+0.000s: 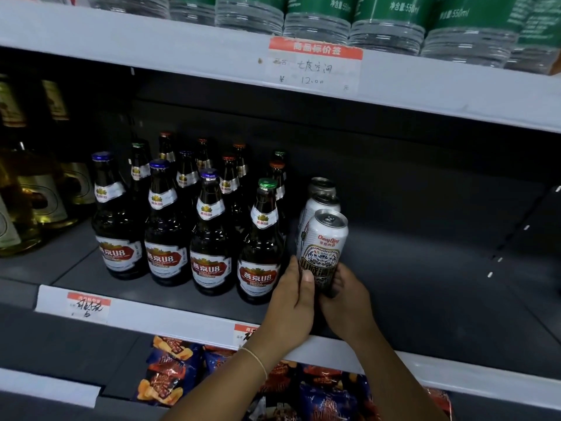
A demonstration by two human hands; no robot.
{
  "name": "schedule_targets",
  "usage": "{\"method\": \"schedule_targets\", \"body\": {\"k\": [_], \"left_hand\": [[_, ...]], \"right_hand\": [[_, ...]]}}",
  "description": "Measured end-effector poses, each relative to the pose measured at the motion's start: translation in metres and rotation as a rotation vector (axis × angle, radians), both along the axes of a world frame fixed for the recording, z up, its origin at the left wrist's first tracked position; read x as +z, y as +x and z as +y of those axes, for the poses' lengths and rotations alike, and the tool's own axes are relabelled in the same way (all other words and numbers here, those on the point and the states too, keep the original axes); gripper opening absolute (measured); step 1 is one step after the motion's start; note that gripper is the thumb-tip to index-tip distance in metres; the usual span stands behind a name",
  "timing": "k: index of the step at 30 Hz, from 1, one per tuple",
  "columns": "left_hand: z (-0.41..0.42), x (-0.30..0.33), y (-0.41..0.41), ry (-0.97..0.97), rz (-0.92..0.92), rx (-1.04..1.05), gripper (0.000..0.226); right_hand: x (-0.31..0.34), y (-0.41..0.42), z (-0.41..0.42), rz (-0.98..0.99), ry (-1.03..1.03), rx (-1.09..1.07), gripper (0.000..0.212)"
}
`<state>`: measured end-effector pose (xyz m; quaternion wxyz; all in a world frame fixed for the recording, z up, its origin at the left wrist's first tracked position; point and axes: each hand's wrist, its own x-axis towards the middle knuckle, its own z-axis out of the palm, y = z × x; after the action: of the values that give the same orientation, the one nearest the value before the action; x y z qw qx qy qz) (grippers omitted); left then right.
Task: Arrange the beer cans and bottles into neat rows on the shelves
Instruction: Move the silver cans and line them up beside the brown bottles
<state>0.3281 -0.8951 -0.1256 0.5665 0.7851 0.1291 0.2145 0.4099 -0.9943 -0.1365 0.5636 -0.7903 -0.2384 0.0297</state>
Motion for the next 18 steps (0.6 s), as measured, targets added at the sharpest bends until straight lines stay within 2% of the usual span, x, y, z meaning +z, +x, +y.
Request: {"method": "schedule_targets", "body": {"k": [6,18], "left_hand": [[0.0007,0.0007,-0.0007,-0.005,-0.023,-0.005,0.047],[0.0041,0.0015,-0.0015,-0.066,-0.023,-0.020,0.048]], "right_hand": [[0.0010,-0.0006,0.0019,-0.034,0.022,0.005,0.044],[-0.0030,0.0025,0.0035,-0.041,-0.016,0.007,0.057]]}}
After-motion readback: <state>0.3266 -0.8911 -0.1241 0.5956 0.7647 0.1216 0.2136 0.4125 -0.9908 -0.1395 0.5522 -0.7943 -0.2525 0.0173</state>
